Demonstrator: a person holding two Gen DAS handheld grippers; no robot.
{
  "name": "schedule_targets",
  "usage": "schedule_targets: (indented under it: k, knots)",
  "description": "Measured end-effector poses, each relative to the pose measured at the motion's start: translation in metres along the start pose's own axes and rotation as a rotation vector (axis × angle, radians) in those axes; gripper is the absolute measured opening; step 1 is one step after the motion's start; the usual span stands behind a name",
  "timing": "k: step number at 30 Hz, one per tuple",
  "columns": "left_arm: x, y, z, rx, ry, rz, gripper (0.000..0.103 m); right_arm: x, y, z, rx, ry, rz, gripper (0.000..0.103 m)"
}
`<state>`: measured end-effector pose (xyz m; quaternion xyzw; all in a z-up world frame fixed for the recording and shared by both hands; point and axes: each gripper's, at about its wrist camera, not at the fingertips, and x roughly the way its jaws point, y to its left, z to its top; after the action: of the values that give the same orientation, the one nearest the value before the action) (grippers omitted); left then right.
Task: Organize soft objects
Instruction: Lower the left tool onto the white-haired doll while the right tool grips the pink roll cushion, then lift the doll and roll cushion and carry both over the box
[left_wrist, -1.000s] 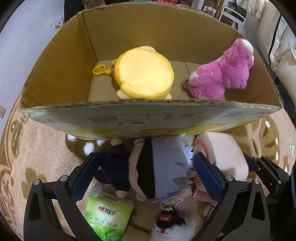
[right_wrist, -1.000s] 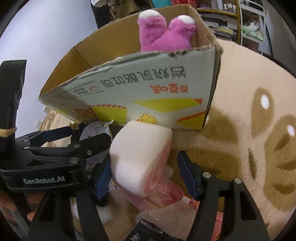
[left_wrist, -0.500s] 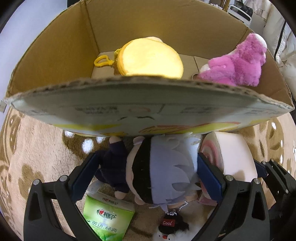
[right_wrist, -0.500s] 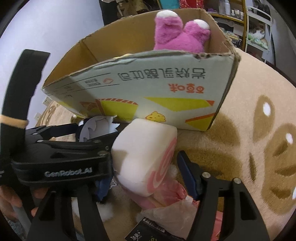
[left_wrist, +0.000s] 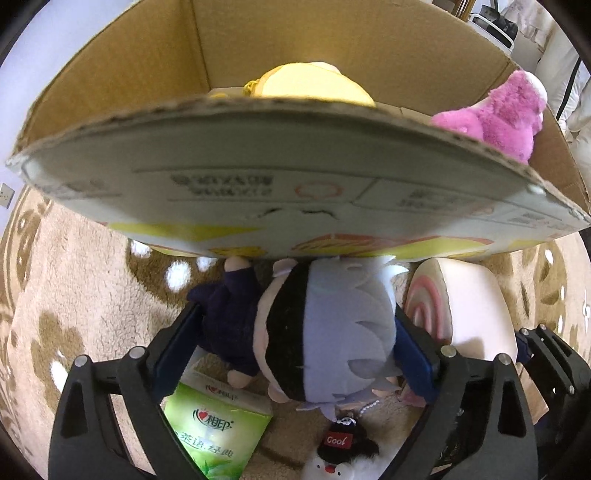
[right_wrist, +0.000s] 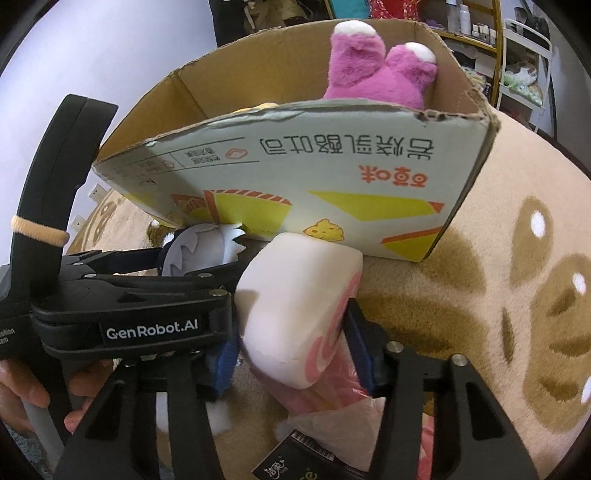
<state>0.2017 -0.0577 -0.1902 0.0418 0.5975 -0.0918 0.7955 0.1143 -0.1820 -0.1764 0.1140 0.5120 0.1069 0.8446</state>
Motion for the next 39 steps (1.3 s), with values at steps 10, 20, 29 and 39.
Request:
schedule_targets:
  k: [10,20,29,39]
  knots:
    - [-0.016,-0.002,-0.014,0.010,-0.026,-0.003,0.083,-0.013,-0.004,-0.002,-0.011,-0.010,-0.019,0.039]
    - [-0.032,-0.002,-0.028,0.057,-0.053,-0.008,0.056,-0.022,0.004,-0.002,-0.051,-0.016,-0.068,0.039]
    - [-0.059,-0.002,-0.032,0.059,-0.091,-0.008,0.048,-0.030,0.000,-0.006,-0.003,-0.051,-0.052,0.039]
    - [-0.084,0.004,-0.044,0.028,-0.144,0.051,0.049,-0.054,0.008,-0.007,-0.019,-0.115,-0.039,0.038]
